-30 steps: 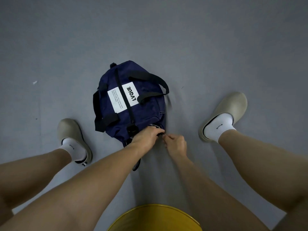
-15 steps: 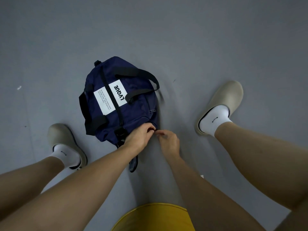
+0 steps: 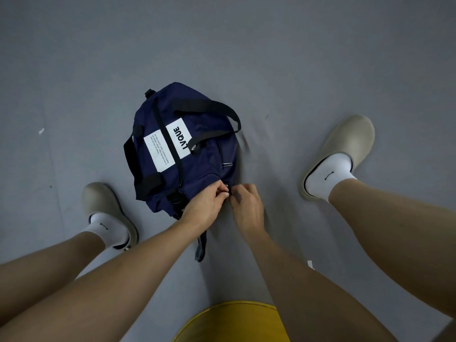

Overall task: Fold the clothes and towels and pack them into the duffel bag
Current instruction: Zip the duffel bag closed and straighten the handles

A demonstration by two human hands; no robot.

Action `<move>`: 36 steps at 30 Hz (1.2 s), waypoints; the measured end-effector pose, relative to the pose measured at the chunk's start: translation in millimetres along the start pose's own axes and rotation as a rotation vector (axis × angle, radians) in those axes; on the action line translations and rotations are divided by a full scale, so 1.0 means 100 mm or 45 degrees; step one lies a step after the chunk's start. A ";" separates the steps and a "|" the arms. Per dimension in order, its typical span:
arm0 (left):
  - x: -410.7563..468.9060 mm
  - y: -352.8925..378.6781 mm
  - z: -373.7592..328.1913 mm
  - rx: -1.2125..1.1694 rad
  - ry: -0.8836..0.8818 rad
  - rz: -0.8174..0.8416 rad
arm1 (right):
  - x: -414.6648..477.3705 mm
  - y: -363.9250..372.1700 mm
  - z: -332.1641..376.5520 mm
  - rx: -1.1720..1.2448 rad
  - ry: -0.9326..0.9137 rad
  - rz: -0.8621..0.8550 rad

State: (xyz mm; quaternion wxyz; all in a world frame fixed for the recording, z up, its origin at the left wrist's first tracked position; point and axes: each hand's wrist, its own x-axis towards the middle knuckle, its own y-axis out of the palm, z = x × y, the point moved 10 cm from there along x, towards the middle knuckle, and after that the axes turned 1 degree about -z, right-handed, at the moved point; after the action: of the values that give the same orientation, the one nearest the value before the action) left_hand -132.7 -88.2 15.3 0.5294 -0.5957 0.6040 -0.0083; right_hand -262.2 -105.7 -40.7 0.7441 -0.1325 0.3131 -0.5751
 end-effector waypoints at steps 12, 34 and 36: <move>-0.76 -0.32 -0.16 0.241 0.131 -0.672 | -0.03 -0.16 -0.27 -0.338 0.249 0.112; -1.32 -0.41 0.87 -0.514 -0.206 -0.894 | -0.53 -0.35 0.94 -0.775 -0.566 -0.136; -1.34 -0.43 0.91 -0.454 -0.151 -0.891 | -0.71 -0.27 1.20 -0.820 -0.854 -0.094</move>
State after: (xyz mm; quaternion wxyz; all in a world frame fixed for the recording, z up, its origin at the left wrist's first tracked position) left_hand -79.7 53.2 87.0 0.4169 -0.8475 0.3249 -0.0487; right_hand -218.9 -66.7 89.4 0.7043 -0.5465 0.2127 -0.4001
